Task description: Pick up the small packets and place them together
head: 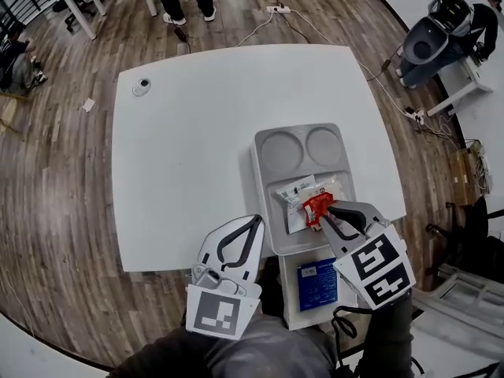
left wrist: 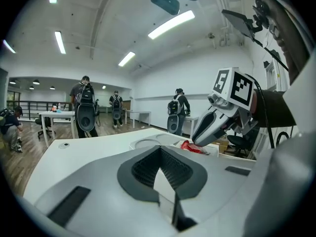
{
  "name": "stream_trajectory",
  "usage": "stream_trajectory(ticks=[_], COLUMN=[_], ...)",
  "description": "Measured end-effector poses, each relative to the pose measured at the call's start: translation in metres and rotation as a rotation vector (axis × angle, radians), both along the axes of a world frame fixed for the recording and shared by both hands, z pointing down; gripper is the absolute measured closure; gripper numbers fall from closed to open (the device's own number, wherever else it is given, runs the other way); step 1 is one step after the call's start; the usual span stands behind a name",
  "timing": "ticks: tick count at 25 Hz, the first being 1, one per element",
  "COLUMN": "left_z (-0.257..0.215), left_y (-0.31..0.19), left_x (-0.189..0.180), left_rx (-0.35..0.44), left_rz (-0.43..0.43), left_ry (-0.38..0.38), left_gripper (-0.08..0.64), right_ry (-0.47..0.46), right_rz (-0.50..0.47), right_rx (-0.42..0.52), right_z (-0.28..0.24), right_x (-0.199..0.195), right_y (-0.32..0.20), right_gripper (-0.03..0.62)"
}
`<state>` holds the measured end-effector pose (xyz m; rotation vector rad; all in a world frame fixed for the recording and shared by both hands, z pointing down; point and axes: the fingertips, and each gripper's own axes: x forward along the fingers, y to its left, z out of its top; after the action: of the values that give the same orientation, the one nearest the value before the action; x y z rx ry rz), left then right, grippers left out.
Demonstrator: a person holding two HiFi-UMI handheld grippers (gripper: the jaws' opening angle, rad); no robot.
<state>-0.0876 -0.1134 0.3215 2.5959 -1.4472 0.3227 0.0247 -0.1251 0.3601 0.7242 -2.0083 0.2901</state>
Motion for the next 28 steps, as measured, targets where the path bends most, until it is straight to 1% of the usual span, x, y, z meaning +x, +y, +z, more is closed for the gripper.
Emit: stream_trajectory(ticks=[2,4,9,14,17,20,22,23,26,28], left_z=[0.000,0.000,0.002,-0.005,-0.010,-0.013,-0.013,-0.012,-0.007,-0.001], left_y=[0.001,0.002,0.009,0.013,0.017,0.028,0.035,0.039,0.047,0.052], left_x=[0.001,0.001,-0.001,0.014,0.031,0.050,0.062,0.067,0.076,0.076], left_rx=[-0.004,-0.006,-0.012,-0.006,0.014,0.022,0.020,0.018,0.015,0.008], left_rz=[-0.007,-0.015,-0.015,0.022,0.074,0.131,0.163,0.177,0.208,0.213], left_ry=[-0.001,0.002,0.002,0.021,0.017,0.016,0.017,0.019,0.013,0.005], left_gripper=[0.560,0.560,0.560,0.560,0.560,0.560,0.560,0.560,0.560,0.560], right_ry=[-0.004,-0.003,-0.012,-0.023,-0.029,-0.035,-0.044,-0.045,-0.027,-0.018], right_rz=[-0.011,-0.017,-0.020,0.010,0.045,0.062,0.045,0.027,-0.052,-0.108], right_rx=[-0.014,-0.012,0.036,0.087,0.097,0.065,0.021,-0.005,-0.077,-0.121], right_z=[0.003,0.005,-0.007,-0.028,-0.034,-0.031,-0.022,-0.015,0.010,0.027], right_x=[-0.001,0.000,-0.005,0.007,0.021,0.033,0.035,0.035,0.027,0.018], right_y=[0.002,0.003,0.005,0.014,0.027,0.052,0.074,0.085,0.112,0.125], right_gripper=[0.521,0.514,0.508,0.508,0.508,0.508,0.508,0.507,0.462,0.439])
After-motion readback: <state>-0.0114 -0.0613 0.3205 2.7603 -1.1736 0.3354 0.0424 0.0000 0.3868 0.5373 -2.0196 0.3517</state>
